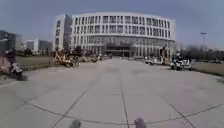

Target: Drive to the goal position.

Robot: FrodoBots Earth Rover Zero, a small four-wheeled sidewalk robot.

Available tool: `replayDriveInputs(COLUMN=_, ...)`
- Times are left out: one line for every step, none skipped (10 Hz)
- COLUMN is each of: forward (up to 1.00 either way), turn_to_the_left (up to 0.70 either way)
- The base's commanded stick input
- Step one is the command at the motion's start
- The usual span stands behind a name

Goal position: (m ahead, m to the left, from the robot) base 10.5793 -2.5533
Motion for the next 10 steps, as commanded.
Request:
replayDriveInputs(forward=0.85, turn_to_the_left=-0.12)
replayDriveInputs(forward=0.85, turn_to_the_left=-0.18)
replayDriveInputs(forward=0.85, turn_to_the_left=-0.06)
replayDriveInputs(forward=0.85, turn_to_the_left=0.01)
replayDriveInputs(forward=0.85, turn_to_the_left=0.01)
replayDriveInputs(forward=0.85, turn_to_the_left=0.0)
replayDriveInputs(forward=0.85, turn_to_the_left=-0.05)
replayDriveInputs(forward=0.85, turn_to_the_left=-0.1)
replayDriveInputs(forward=0.85, turn_to_the_left=-0.15)
replayDriveInputs(forward=0.85, turn_to_the_left=-0.19)
